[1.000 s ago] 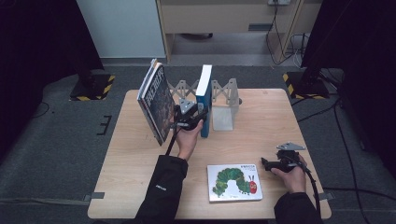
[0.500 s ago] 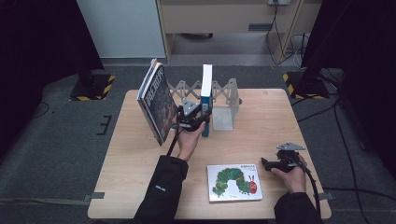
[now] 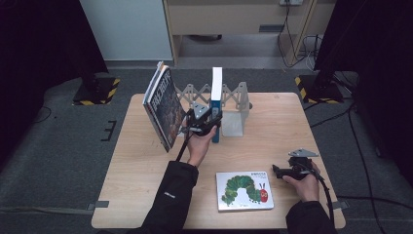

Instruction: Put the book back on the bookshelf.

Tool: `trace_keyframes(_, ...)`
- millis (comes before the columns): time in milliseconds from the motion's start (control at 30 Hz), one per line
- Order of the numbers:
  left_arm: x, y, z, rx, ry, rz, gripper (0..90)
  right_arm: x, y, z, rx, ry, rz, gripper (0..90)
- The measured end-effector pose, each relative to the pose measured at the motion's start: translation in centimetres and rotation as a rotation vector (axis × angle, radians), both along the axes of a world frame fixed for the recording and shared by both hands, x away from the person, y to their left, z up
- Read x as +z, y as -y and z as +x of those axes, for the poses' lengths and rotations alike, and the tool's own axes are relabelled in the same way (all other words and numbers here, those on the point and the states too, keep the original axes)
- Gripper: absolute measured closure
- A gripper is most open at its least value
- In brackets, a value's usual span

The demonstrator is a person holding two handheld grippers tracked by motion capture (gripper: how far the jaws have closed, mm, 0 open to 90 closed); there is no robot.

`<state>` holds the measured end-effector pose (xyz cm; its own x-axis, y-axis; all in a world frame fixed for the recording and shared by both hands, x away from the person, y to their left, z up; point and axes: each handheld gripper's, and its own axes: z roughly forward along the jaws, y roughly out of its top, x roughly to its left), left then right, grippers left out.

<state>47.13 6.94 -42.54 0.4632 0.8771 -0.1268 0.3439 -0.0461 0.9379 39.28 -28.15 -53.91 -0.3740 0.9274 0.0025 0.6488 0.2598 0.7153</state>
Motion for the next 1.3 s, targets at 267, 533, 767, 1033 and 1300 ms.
trace_keyframes(267, 0.7, -1.3, -1.3, -0.04, 0.012, -0.006, 47.5, 0.0, 0.0, 0.0, 0.003, 0.0, 0.002, 5.7)
trace_keyframes(533, 1.8, -3.0, -3.5, -0.115, -0.009, 0.016, 42.9, 0.0, 0.0, 0.0, 0.005, -0.005, 0.004, 5.0)
trace_keyframes(767, 2.5, -4.1, -5.5, -0.186, -0.053, 0.015, 39.9, 0.0, 0.0, 0.0, 0.009, -0.005, 0.003, 4.4)
trace_keyframes(1033, 1.1, -5.8, -8.3, -0.229, -0.105, 0.025, 35.8, 0.0, -0.3, 0.1, 0.001, -0.01, -0.002, 1.9)
trace_keyframes(1300, -0.7, -7.5, -10.5, -0.259, -0.155, 0.054, 32.7, 0.0, -0.3, 0.1, -0.002, -0.01, -0.006, 1.9)
